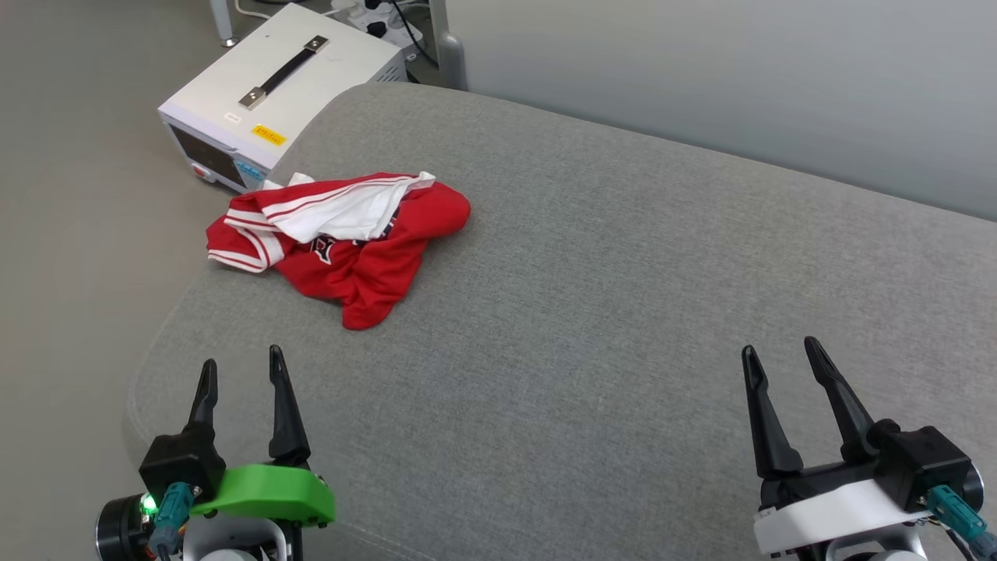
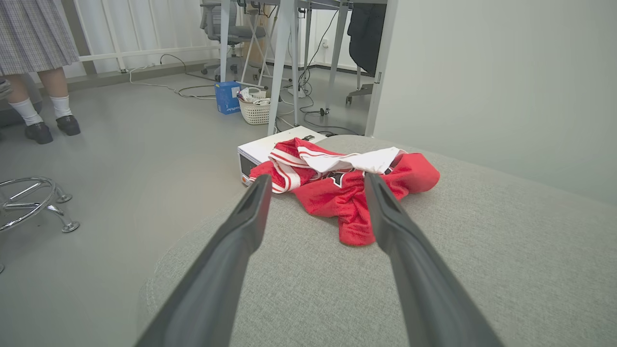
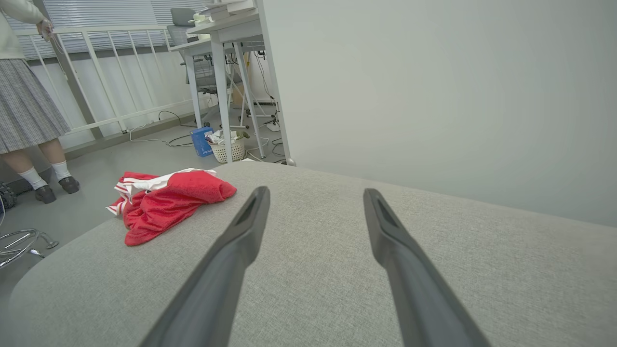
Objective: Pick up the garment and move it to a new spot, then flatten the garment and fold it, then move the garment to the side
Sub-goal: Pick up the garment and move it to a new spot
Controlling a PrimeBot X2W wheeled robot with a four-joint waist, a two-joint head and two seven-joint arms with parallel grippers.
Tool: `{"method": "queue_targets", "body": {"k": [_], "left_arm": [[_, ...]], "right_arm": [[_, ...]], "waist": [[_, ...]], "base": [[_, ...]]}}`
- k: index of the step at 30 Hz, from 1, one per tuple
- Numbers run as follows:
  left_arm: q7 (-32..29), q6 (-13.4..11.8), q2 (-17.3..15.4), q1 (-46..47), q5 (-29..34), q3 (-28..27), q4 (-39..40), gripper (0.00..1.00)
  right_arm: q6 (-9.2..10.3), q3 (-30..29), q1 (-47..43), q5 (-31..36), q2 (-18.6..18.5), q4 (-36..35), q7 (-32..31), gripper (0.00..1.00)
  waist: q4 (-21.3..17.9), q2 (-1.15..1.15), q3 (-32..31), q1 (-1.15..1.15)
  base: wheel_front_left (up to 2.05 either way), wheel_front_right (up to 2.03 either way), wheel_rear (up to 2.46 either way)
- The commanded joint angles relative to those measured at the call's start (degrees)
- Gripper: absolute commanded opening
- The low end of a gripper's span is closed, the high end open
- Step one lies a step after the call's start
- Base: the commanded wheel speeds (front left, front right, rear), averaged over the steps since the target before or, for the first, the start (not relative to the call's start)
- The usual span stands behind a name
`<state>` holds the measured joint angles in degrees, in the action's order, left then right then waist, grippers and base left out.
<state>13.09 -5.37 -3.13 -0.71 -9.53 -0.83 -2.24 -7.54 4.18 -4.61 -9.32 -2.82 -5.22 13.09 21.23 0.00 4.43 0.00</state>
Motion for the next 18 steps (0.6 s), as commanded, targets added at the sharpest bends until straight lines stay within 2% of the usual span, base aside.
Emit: {"method": "queue_targets", "body": {"k": [1, 8, 12, 16, 18], "left_arm": [[0.6, -0.5, 0.2, 0.4, -0.7, -0.4, -0.1, 1.0], [1.4, -0.7, 0.2, 0.6, -3.2, -1.6, -0.9, 1.0], [1.9, 0.3, 0.2, 1.9, -5.0, -3.3, -2.0, 1.0], [1.9, 3.9, 0.1, 5.4, -3.2, -5.4, -4.0, 1.0], [1.9, 6.5, -1.2, 8.9, -2.4, -6.6, -6.1, 1.0]], "right_arm": [[0.05, 0.1, 0.1, -0.4, -0.1, -0.5, 0.7, 1.0], [0.05, 0.5, 0.1, -0.8, -0.1, -0.9, 1.5, 1.0], [0.05, 1.0, 0.0, -1.3, -0.1, -1.0, 1.9, 1.0], [0.05, 1.2, 0.5, -1.0, -0.1, -1.2, 1.9, 1.0], [0.05, 1.5, 1.0, -0.9, -0.6, -1.4, 1.9, 1.0]], "waist": [[2.6, 0.0, 1.0, 0.0], [4.7, 0.0, 1.8, 0.0], [5.0, 0.0, 2.1, 0.0], [3.6, 0.0, 3.0, 0.0], [2.5, 0.0, 3.8, 0.0]], "base": [[0.0, 0.0, 0.0], [0.0, 0.0, 0.0], [0.0, 0.0, 0.0], [0.0, 0.0, 0.0], [0.0, 0.0, 0.0]]}}
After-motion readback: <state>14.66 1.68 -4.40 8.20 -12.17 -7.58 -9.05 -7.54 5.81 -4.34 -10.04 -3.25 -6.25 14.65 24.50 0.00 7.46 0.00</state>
